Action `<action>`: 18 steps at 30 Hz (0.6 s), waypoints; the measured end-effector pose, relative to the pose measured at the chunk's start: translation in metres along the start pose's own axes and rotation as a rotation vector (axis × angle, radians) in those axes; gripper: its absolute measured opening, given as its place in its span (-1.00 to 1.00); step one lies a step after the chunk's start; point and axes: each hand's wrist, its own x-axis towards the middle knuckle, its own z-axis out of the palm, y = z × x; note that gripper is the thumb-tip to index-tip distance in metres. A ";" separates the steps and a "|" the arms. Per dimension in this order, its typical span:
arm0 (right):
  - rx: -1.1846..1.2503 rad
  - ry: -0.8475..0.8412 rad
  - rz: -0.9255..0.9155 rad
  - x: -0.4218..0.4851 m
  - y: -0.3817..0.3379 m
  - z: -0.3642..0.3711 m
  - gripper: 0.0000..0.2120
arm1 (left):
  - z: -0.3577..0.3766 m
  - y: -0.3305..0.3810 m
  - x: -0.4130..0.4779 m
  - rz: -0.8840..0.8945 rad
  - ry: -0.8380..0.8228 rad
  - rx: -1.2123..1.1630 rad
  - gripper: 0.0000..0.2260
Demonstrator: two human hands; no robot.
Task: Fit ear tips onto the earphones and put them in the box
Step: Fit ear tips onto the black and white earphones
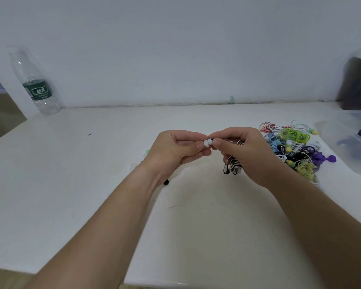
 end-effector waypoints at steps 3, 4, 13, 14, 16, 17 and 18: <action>-0.040 -0.026 -0.020 0.000 -0.002 -0.002 -0.90 | 0.000 0.000 -0.001 -0.012 -0.002 0.002 -0.87; -0.059 -0.024 -0.027 -0.001 -0.002 -0.002 -0.89 | 0.000 0.000 -0.001 -0.018 -0.001 0.001 -0.88; -0.106 0.055 -0.054 -0.003 -0.002 0.005 -0.89 | 0.002 -0.001 -0.001 0.011 0.050 0.025 -0.89; -0.111 0.067 -0.060 -0.003 -0.001 0.006 -0.89 | 0.003 -0.001 -0.001 0.020 0.058 0.027 -0.90; -0.123 0.101 -0.079 -0.003 0.000 0.009 -0.89 | 0.004 -0.002 0.000 0.034 0.081 0.021 -0.90; -0.122 0.122 -0.085 -0.003 0.001 0.011 -0.89 | 0.005 -0.003 0.000 0.040 0.094 0.014 -0.89; -0.113 0.144 -0.087 -0.003 0.001 0.013 -0.90 | 0.006 -0.004 0.000 0.047 0.106 0.008 -0.89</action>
